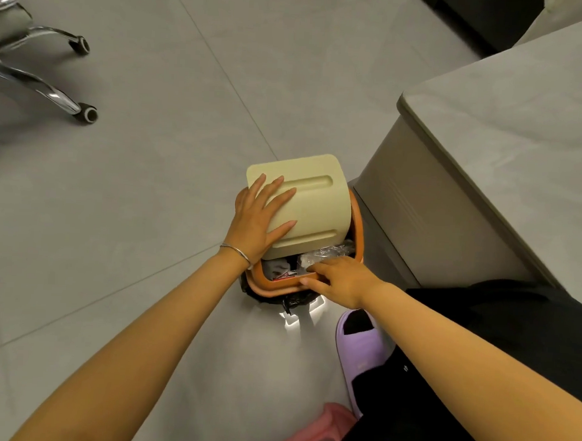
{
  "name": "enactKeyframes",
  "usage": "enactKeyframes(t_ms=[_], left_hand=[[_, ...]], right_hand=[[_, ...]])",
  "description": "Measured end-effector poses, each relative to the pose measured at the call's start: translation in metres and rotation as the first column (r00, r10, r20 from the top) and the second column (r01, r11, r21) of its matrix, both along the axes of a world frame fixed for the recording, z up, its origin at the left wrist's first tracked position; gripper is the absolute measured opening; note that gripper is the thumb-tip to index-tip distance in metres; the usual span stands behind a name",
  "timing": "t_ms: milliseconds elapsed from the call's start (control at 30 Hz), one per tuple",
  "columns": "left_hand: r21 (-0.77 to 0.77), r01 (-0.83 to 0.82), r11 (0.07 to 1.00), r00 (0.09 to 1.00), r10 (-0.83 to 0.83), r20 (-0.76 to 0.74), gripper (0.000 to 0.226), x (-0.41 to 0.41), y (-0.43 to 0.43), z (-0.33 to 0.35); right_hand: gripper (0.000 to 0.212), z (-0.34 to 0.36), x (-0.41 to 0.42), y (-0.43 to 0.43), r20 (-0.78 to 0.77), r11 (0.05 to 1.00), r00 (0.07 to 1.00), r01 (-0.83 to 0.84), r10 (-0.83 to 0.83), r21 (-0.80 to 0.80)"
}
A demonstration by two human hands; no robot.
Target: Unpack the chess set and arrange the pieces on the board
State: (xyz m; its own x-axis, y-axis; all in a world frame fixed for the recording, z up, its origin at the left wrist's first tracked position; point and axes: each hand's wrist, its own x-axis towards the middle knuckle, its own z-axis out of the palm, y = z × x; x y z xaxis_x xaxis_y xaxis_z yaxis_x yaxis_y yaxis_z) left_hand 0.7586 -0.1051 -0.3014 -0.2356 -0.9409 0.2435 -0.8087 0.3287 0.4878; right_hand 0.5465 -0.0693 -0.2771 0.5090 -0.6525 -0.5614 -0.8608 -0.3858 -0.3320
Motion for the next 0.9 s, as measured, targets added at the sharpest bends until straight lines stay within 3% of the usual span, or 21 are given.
enactKeyframes(t_ms=[167,267,367,567,700,800,900], left_hand=[[0.069,-0.031,0.997,0.994,0.023,0.104,0.079,-0.001,0.002,0.009],[0.150,-0.048,0.987,0.976,0.014,0.219,0.097,-0.002,0.001,0.015],[0.219,-0.063,0.974,0.945,-0.012,0.327,0.106,-0.003,-0.001,0.018],[0.308,-0.030,0.951,0.944,-0.074,0.321,0.102,-0.002,-0.002,0.026],[0.350,-0.040,0.936,0.930,-0.093,0.356,0.090,-0.009,0.001,0.038],[0.349,-0.068,0.935,0.955,-0.040,0.295,0.085,-0.023,-0.004,0.065],[0.279,-0.034,0.960,0.965,-0.041,0.261,0.080,-0.056,-0.017,0.099]], right_hand=[[0.039,0.013,-0.006,0.004,-0.001,0.988,0.996,-0.083,0.084,-0.127],[0.034,0.030,-0.009,0.004,0.206,0.985,0.965,0.171,-0.164,-0.017],[0.039,0.042,-0.018,0.001,0.361,0.936,0.885,0.343,-0.295,-0.075],[0.058,0.036,-0.028,0.011,0.221,0.962,0.953,0.240,-0.208,-0.129],[0.057,0.053,-0.031,0.015,0.269,0.952,0.928,0.291,-0.257,-0.093],[0.056,0.095,-0.046,0.014,0.387,0.914,0.856,0.399,-0.343,-0.074],[0.055,0.162,-0.071,0.020,0.601,0.794,0.682,0.595,-0.417,-0.125]])
